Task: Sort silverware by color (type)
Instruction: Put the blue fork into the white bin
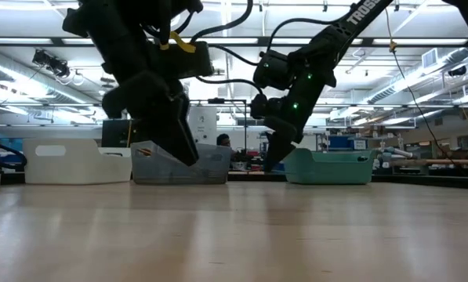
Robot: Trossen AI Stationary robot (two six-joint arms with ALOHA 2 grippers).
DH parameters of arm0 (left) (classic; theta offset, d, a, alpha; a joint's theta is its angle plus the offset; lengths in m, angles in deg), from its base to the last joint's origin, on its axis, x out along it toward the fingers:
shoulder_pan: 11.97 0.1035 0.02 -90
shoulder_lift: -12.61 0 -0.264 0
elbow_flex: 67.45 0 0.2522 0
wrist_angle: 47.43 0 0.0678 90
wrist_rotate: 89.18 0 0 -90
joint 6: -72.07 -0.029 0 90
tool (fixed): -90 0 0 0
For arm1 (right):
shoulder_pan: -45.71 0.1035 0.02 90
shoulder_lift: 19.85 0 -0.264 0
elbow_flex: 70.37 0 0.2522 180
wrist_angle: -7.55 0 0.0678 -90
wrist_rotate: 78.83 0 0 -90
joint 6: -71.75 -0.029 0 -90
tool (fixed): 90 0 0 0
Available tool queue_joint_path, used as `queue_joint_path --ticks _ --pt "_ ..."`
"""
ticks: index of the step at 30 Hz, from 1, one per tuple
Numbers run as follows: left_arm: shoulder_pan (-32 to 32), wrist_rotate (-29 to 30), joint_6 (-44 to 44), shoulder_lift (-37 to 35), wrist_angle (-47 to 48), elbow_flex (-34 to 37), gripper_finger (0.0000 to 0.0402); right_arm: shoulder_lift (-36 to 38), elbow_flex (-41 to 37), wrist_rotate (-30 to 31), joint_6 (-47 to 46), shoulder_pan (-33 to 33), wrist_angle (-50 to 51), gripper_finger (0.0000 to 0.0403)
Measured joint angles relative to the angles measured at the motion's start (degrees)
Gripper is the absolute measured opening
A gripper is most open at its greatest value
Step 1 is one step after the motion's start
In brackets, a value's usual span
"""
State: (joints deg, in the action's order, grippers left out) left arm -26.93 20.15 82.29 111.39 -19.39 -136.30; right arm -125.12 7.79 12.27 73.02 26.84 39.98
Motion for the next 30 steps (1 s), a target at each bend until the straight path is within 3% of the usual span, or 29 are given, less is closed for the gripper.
queue_joint_path --ticks 8,15,30 --pt "-0.1 9.3 -19.7 0.0 -0.4 0.0 0.0153 0.0 0.0 -7.7 -8.4 1.4 -0.7 0.0015" --pt "1.0 11.1 -41.6 0.0 -5.9 0.0 0.0153 0.0 0.1 -16.6 -13.6 1.3 -2.6 0.0015" --pt "4.3 12.4 -55.8 0.0 -16.4 0.0 0.0153 0.1 0.1 -32.3 -29.8 1.9 -12.1 0.0015"
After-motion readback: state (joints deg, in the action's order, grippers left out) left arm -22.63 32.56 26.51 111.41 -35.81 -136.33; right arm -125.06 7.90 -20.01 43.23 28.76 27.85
